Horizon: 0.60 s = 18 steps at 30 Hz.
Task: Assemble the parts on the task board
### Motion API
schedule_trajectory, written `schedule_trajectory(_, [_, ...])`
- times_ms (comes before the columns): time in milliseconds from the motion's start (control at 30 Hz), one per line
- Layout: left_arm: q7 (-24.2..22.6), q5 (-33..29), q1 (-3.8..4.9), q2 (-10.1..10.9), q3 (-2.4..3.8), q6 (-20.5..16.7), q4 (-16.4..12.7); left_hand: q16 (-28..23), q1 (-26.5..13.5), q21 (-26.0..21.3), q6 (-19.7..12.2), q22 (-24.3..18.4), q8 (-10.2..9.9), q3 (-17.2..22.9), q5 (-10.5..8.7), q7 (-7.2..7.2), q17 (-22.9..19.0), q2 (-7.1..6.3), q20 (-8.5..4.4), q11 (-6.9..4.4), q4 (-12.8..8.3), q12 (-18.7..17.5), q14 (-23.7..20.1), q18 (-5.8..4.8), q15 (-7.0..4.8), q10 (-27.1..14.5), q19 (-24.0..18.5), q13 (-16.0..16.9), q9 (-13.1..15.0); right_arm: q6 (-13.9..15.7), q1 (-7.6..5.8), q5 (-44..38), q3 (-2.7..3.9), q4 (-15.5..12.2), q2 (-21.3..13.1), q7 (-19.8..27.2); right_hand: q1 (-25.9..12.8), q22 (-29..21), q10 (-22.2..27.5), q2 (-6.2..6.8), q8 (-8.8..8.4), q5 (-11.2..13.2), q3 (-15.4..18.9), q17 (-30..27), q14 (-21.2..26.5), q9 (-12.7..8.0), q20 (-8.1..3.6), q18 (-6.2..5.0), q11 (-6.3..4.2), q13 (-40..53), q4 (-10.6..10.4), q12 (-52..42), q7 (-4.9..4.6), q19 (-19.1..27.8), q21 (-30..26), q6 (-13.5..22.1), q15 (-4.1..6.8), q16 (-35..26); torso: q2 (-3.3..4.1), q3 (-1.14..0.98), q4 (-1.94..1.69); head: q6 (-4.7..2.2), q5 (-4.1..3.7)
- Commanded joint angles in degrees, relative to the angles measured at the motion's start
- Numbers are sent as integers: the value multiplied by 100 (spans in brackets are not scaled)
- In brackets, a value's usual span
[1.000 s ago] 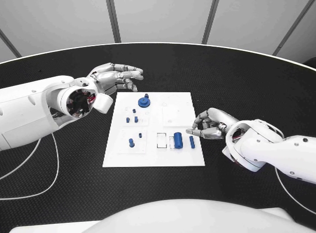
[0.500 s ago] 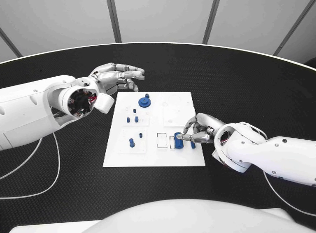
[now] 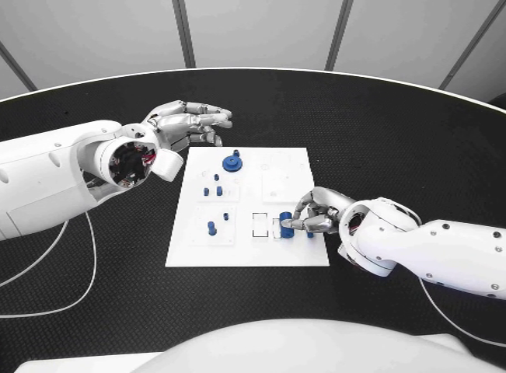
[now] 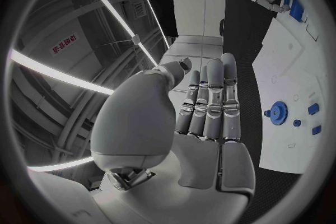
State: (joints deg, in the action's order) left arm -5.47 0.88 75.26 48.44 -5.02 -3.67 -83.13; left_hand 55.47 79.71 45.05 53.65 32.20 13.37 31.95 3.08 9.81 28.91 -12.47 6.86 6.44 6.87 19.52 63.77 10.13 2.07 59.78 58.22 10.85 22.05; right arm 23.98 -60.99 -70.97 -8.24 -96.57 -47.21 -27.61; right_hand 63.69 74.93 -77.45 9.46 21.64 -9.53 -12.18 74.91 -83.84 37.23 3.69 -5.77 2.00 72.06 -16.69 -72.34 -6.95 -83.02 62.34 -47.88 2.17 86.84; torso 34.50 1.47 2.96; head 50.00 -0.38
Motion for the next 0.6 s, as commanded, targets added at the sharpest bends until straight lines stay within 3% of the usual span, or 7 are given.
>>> schedule_trajectory(33, [2, 0, 0, 1, 0, 1, 1, 0, -2, -36, -5, -7, 35, -29, -28, 33, 6, 76, 41, -11, -3, 24, -36, 39, 3, -33, 11, 7, 5, -28, 1, 0, 0, 45, 41, -24, -75, 277, 6, -6, -17, 11, 39, 901, -497, 8, 30, 86, 36, 15, 1, -28, 0, -2, 35, -8, -36, 15, 8, 4, -1, 0, 9])
schedule_trajectory(600, [14, 0, 1, 23, 0, 6, -16, 0, -8, -39, -6, -8, 38, -34, -28, 33, 10, 76, 41, -11, 0, 26, -37, 39, 3, -35, 12, 8, 6, -325, 52, 0, -5, 333, 275, -131, -81, 300, -17, -65, -4, -1, 55, 936, -504, 16, 30, 91, 31, 60, 12, -64, 7, -10, 70, -32, -33, 34, 5, -5, 5, 0, 30])
